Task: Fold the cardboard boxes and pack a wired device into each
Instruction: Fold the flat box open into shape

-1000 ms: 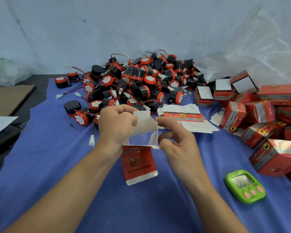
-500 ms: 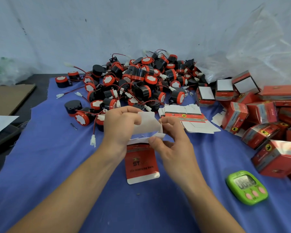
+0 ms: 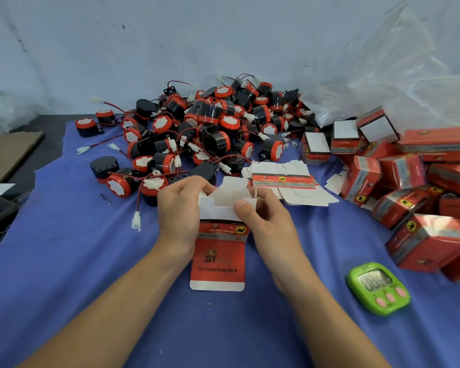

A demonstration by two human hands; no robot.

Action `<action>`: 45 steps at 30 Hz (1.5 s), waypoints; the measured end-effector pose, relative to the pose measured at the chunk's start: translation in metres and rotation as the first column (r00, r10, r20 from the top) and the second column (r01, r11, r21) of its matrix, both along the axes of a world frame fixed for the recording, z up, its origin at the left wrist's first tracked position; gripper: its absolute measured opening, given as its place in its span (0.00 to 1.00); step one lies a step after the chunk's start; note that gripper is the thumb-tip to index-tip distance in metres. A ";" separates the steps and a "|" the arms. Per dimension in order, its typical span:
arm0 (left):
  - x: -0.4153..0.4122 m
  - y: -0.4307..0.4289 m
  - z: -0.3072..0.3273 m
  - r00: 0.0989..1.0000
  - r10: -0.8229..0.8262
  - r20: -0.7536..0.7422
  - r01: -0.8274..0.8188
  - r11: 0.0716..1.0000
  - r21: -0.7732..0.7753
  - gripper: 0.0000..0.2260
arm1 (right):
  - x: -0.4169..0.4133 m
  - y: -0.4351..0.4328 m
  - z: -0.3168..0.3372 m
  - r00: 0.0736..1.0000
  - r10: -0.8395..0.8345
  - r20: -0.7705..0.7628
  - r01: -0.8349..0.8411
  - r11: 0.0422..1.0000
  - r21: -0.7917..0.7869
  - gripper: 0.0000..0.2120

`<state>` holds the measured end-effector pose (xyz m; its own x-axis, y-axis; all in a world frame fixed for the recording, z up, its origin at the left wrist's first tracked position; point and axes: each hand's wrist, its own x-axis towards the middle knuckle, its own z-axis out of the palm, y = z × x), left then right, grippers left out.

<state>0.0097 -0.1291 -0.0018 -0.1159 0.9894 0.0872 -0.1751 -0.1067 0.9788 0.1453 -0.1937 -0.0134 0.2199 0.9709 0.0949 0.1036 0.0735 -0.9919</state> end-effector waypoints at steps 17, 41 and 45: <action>-0.003 -0.015 -0.011 0.938 -0.141 -0.317 0.176 0.981 0.085 0.14 | 0.002 -0.001 -0.002 0.954 -0.226 0.199 0.222 0.974 0.040 0.09; -0.016 -0.017 -0.007 0.768 -0.595 -0.236 0.566 0.803 -0.185 0.21 | 0.022 0.005 -0.013 0.989 0.129 -0.071 -0.133 0.989 -0.059 0.14; -0.013 -0.016 -0.014 0.810 -0.529 -0.252 0.508 0.849 -0.149 0.22 | 0.026 0.006 -0.013 0.978 0.190 -0.084 -0.197 0.976 -0.092 0.12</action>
